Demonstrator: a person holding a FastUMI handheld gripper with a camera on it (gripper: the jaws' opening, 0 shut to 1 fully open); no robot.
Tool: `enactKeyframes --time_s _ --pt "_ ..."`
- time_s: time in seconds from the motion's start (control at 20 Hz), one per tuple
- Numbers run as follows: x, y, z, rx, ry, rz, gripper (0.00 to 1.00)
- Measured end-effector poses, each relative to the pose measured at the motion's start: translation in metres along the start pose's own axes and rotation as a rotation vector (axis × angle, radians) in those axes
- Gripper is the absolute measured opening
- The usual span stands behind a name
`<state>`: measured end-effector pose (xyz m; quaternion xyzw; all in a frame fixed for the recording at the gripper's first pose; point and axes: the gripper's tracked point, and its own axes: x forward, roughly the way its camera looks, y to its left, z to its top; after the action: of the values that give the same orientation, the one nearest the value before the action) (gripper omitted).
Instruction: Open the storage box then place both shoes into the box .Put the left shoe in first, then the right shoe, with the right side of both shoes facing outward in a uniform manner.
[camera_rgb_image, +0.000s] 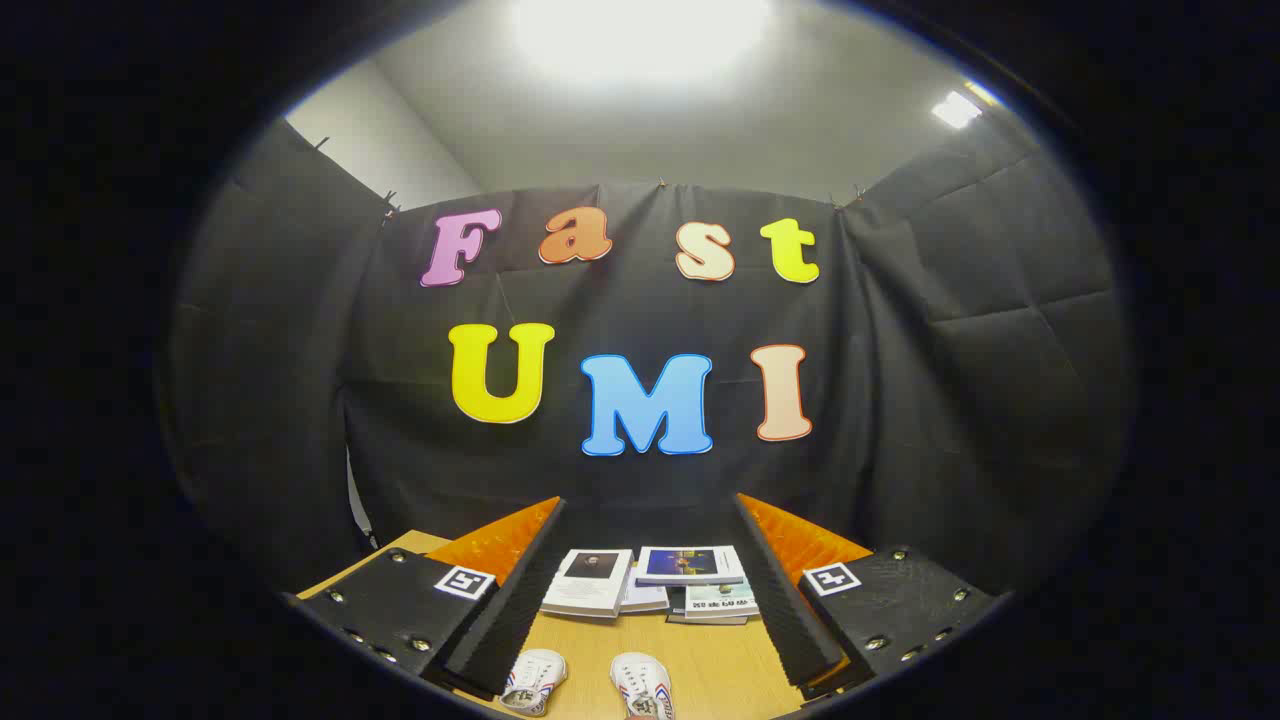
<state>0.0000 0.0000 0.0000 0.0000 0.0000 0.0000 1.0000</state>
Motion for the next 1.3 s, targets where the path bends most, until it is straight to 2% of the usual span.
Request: enactKeyframes --time_s 0.8,1.0,1.3 --pt "0.02 0.001 -0.016 0.006 0.038 0.038 0.97" --pt "0.031 0.025 -0.041 0.04 0.088 0.118 0.97" --pt "0.046 0.085 -0.112 0.144 0.266 0.347 0.97"
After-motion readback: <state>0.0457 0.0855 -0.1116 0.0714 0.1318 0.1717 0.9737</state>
